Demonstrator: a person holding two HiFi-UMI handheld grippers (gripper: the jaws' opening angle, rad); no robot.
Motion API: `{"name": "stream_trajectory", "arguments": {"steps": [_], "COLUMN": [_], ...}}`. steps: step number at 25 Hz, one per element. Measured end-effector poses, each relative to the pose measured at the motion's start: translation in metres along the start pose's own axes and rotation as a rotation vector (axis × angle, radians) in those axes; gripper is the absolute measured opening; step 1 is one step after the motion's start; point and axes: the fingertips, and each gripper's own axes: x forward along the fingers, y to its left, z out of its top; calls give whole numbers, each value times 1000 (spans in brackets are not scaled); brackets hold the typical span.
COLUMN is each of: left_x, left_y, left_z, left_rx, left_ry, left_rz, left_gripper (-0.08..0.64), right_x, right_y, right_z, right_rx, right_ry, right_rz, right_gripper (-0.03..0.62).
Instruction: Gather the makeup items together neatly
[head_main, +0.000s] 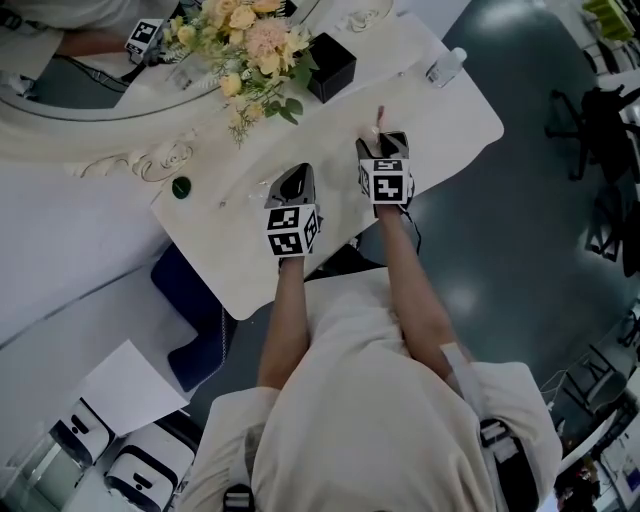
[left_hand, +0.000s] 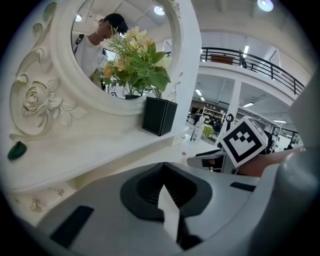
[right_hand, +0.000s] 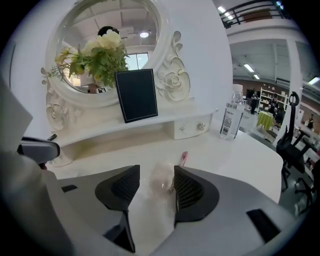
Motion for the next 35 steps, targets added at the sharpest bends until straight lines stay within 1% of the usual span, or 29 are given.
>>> {"name": "stream_trajectory", "arguments": {"steps": [2, 6, 9, 11, 14, 16, 20, 26, 35], "left_x": [-1, -7, -14, -17, -23, -29, -40, -57, -79], "left_y": [7, 17, 25, 27, 28, 31, 32, 35, 38], "left_z": [0, -4, -6, -10, -15, -16, -18, -28, -52], "left_rx": [-9, -23, -27, -33, -44, -51, -57, -74, -88], "left_ry": [1, 4, 1, 0, 0, -4, -16, -24, -10], "left_rz": [19, 54, 76, 86, 99, 111, 125, 146, 173], "left_gripper": [12, 13, 12, 14, 12, 12, 13, 12, 12], "right_x": [8, 22, 27, 30, 29, 26, 15, -5, -24], "right_y": [-2, -6, -2, -1, -2, -1, 9, 49, 132], "right_z": [-2, -6, -7, -9, -14, -13, -7, -6, -39], "right_rx": [-21, -61, -63, -82, -84, -72, -76, -115, -190], "right_ry": [23, 68, 63, 64, 80, 75, 50, 19, 62], "right_rz": [-8, -22, -20, -9, -2, 6, 25, 86, 235], "right_gripper": [258, 258, 235, 218, 159, 137, 130, 132, 135]}}
